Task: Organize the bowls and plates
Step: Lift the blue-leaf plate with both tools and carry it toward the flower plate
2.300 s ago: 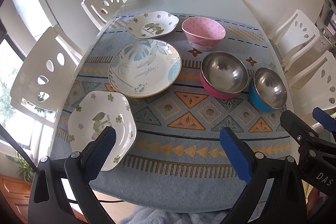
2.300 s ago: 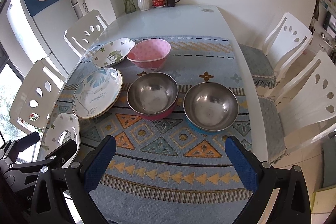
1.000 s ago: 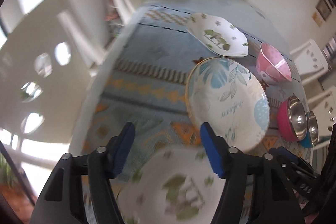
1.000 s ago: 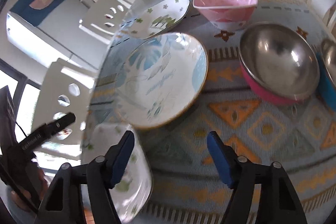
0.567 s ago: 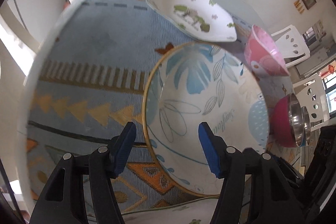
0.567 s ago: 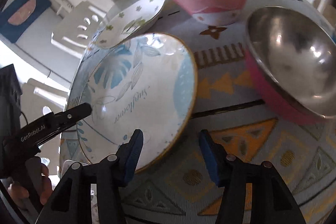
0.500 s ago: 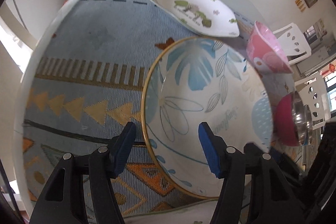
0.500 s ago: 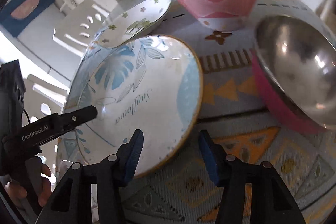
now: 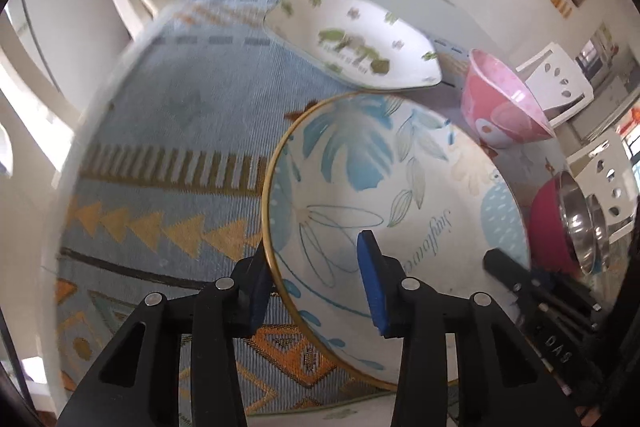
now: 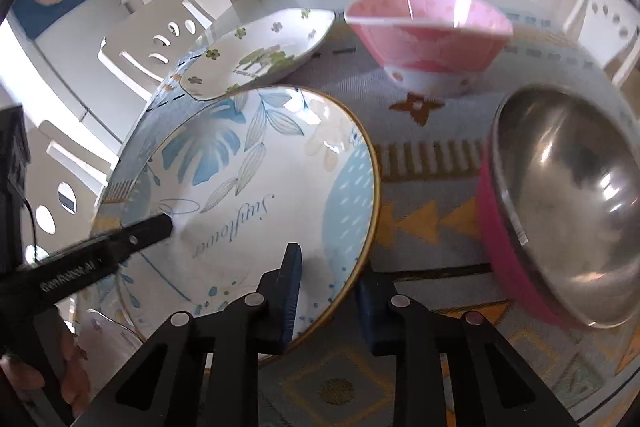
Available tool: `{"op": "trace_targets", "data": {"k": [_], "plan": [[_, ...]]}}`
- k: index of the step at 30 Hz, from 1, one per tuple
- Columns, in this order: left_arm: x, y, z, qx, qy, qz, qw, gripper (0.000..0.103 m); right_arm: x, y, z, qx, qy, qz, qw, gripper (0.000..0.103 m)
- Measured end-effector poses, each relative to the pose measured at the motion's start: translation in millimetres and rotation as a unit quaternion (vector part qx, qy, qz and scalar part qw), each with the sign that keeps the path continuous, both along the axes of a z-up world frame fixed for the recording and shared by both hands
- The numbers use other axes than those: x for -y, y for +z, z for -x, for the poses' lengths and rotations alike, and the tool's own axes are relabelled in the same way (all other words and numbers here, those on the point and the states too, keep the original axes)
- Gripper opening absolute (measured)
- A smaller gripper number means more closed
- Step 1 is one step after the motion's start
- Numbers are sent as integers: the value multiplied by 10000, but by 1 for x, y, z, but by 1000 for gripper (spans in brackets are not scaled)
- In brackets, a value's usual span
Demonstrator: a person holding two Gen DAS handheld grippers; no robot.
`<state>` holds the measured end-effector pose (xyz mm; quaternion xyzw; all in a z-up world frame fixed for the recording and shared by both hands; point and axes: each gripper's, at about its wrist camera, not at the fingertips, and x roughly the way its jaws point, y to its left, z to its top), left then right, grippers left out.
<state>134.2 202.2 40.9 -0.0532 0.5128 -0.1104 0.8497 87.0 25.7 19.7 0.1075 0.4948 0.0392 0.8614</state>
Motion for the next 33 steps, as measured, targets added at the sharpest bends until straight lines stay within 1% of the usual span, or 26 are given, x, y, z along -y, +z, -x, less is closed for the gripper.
{"op": "trace_targets", "data": {"k": [3,6,9,12,15,19,22,25,29,33], "plan": [[5,3,3,0,-29,-54,10000,36,1,7,2,22,-29,89,10000,24],[9,6,10,12,-14,-80,10000,36,4,6,4,9,-12,143,9999,23],[12,15,16,75,31,-3,10000,36,5,10,6,-27,-33,270,9996,22],[12,28,27,152,74,145,9998,36,14,19,13,10,-128,114,9999,22],[16,33,37,221,50,86,9997,36,16,31,21,165,-63,182,9997,22],[20,42,55,353,123,-145,9992,36,11,47,33,516,-93,487,9974,21],[15,50,70,475,257,-119,9985,36,5,61,44,749,-39,579,9955,21],[6,57,86,499,396,-79,9979,36,0,71,56,888,116,586,9943,21],[-8,63,116,542,586,-164,9967,36,-8,74,72,862,270,469,9948,21],[-20,62,142,412,750,-229,9961,36,-24,72,94,824,507,436,9944,21]]}}
